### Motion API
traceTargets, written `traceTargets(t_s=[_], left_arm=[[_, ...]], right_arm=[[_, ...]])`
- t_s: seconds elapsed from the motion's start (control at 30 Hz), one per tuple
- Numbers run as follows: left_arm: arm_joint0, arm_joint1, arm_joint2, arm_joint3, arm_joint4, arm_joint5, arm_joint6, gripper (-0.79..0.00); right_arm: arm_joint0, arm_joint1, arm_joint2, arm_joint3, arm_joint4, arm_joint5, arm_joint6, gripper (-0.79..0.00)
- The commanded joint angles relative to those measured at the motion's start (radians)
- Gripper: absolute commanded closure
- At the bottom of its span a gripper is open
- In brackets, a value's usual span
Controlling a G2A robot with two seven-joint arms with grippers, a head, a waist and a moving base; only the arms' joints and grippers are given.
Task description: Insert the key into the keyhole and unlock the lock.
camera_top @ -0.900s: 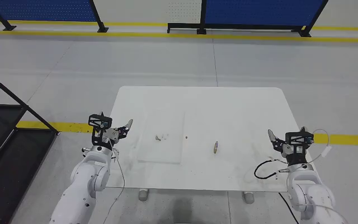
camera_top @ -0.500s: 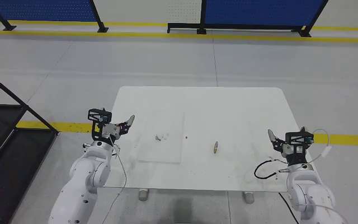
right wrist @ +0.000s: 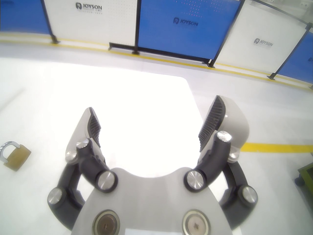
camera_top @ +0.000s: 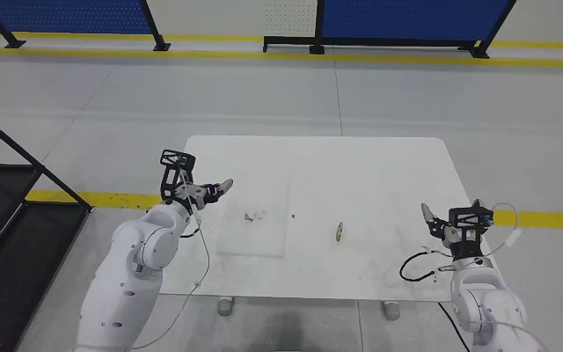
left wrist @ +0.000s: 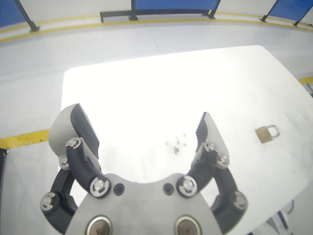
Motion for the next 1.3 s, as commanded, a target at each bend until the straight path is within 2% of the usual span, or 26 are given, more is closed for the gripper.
traceTargets(t_s=[0.0,0.23,0.43,1.07,1.1,1.13,1.27], left_arm=[[-0.03,-0.001,0.016,0.019,-0.025,0.028,-0.101,-0.785],[-0.103,-0.005,0.063,0.087,-0.102,0.12,-0.303,-0.785],[-0.142,-0.005,0.098,0.146,-0.132,0.147,-0.41,-0.785],[-0.242,-0.013,0.196,0.293,-0.303,0.127,-0.476,-0.785],[-0.245,-0.012,0.203,0.3,-0.295,0.126,-0.474,-0.739],[-0.248,-0.013,0.208,0.304,-0.293,0.125,-0.47,-0.656],[-0.255,-0.011,0.224,0.321,-0.282,0.118,-0.463,-0.499]], right_arm=[[0.0,0.0,0.0,0.0,0.0,0.0,0.0,-0.785],[0.0,0.0,0.0,0.0,0.0,0.0,0.0,-0.785],[0.0,0.0,0.0,0.0,0.0,0.0,0.0,-0.785],[0.0,0.0,0.0,0.0,0.0,0.0,0.0,-0.785],[0.0,0.0,0.0,0.0,0.0,0.0,0.0,-0.785],[0.0,0.0,0.0,0.0,0.0,0.0,0.0,-0.785],[0.0,0.0,0.0,0.0,0.0,0.0,0.0,-0.785]])
